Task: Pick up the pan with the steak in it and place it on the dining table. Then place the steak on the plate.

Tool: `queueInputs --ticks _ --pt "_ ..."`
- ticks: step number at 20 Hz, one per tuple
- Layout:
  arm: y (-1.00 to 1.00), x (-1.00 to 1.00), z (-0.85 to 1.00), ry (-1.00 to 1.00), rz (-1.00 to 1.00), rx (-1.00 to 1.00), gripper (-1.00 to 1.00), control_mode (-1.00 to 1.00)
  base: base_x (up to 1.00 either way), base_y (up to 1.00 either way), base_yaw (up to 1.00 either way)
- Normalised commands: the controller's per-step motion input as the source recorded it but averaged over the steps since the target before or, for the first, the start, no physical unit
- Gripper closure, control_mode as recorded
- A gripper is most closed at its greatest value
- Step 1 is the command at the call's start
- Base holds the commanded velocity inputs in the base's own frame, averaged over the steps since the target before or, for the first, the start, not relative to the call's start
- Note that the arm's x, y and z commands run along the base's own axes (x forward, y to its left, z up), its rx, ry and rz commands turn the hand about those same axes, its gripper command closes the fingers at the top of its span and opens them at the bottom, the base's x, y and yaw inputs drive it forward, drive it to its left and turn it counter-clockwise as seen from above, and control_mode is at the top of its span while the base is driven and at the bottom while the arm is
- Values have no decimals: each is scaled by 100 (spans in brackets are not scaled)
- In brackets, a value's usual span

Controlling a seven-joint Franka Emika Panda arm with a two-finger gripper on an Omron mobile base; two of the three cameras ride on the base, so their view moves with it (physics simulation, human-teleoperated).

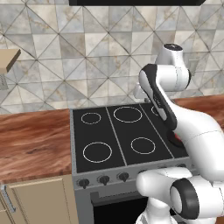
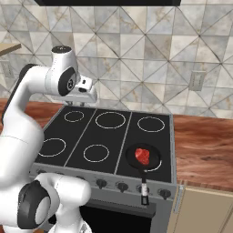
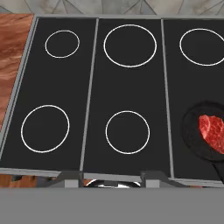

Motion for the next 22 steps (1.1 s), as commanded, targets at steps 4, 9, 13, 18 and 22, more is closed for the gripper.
queueInputs --ticks 4,9,13,18,22 --pt "-8 -19 -6 -3 0 0 -100 -100 0 0 0" --pt "-38 -66 -21 -14 0 0 -100 -100 0 0 0" --pt "-53 -70 -23 -14 0 0 -100 -100 0 0 0" --pt "-64 -56 -25 -9 0 0 -100 -100 0 0 0" --pt "-78 -32 -30 -2 0 1 -100 -100 0 0 0"
